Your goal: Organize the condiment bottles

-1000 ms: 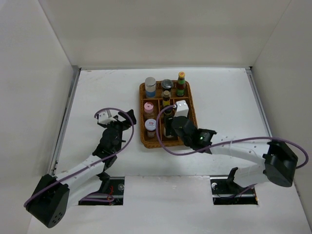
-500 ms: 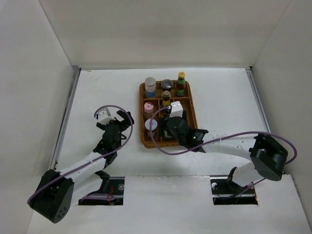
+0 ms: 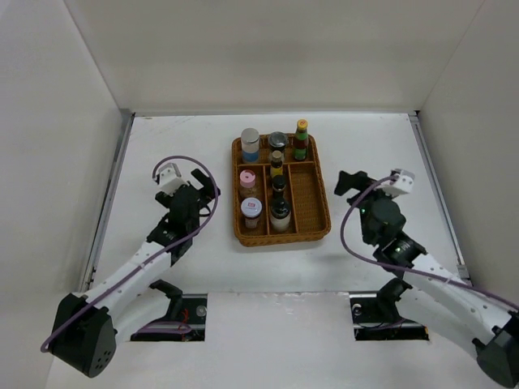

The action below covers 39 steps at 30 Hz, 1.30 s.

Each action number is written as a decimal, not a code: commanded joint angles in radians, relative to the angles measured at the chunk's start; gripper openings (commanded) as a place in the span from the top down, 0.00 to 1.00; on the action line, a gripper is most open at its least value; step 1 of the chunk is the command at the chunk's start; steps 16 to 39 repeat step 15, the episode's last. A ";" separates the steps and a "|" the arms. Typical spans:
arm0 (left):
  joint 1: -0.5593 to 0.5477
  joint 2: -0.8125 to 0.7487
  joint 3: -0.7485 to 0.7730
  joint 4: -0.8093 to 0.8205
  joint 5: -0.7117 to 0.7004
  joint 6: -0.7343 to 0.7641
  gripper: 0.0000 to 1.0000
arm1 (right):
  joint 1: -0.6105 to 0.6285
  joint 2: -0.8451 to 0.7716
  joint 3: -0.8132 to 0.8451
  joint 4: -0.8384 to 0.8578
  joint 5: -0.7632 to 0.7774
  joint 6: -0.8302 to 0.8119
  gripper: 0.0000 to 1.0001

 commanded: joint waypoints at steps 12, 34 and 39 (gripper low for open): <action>0.038 0.026 0.110 -0.154 0.074 -0.008 0.00 | -0.153 0.048 -0.171 0.138 -0.121 0.247 0.00; 0.038 0.052 0.153 -0.197 0.065 -0.002 0.00 | -0.137 0.063 -0.162 0.148 -0.127 0.228 0.00; 0.038 0.052 0.153 -0.197 0.065 -0.002 0.00 | -0.137 0.063 -0.162 0.148 -0.127 0.228 0.00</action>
